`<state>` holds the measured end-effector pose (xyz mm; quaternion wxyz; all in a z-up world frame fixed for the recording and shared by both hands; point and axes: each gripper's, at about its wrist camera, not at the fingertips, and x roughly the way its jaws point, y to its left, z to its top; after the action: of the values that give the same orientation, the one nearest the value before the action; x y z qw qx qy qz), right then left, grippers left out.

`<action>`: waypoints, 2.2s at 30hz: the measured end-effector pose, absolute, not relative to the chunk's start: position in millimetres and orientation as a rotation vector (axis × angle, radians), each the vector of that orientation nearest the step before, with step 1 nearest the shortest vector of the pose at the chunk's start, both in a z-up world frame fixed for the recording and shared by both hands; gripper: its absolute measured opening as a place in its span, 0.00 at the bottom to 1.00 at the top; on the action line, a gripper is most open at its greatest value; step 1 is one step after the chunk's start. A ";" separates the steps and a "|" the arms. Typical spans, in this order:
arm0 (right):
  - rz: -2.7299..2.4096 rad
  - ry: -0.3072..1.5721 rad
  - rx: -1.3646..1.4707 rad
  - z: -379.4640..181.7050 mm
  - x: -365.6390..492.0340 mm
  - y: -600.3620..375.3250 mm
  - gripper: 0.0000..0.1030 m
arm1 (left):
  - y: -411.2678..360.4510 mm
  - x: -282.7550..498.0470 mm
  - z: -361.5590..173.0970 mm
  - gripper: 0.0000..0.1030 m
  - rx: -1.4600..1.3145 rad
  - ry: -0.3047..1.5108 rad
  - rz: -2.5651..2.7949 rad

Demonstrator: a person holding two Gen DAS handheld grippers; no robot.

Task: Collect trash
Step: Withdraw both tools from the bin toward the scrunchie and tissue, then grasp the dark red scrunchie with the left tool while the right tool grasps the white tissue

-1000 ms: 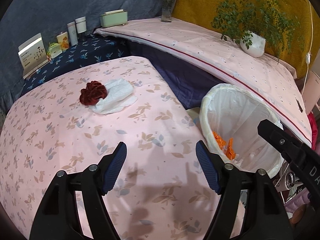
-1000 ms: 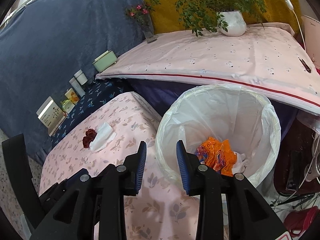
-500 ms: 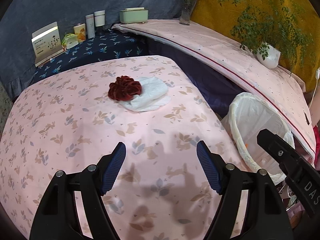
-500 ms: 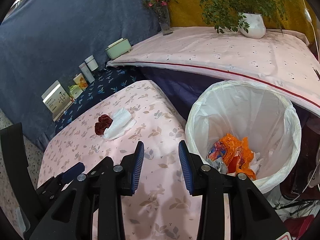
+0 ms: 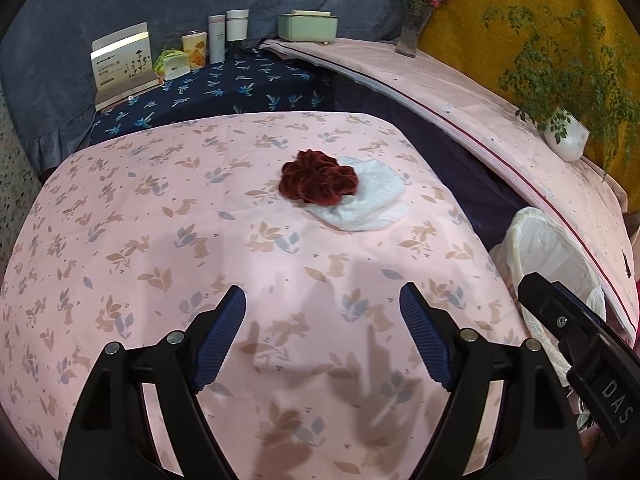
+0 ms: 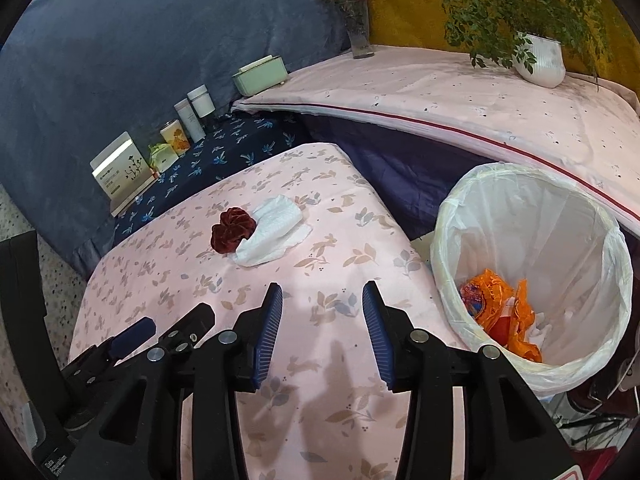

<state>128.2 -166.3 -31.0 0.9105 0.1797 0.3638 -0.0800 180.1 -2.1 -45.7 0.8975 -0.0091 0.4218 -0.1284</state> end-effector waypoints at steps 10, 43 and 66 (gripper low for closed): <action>-0.132 0.785 0.350 -41.4 163.7 -147.3 0.45 | 22.5 213.2 -49.4 0.77 -0.052 0.888 -0.223; -0.045 0.874 0.313 -98.1 277.9 -132.9 0.41 | 1.1 330.3 -98.7 0.18 -0.160 1.046 -0.294; -0.041 0.901 0.368 -97.9 187.4 -134.4 0.06 | 23.1 224.8 -96.8 0.15 -0.150 1.056 -0.286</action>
<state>187.4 -134.4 -97.9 0.8838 0.1766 0.4328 -0.0195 224.8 23.1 -96.8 0.8514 -0.0715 0.5016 -0.1358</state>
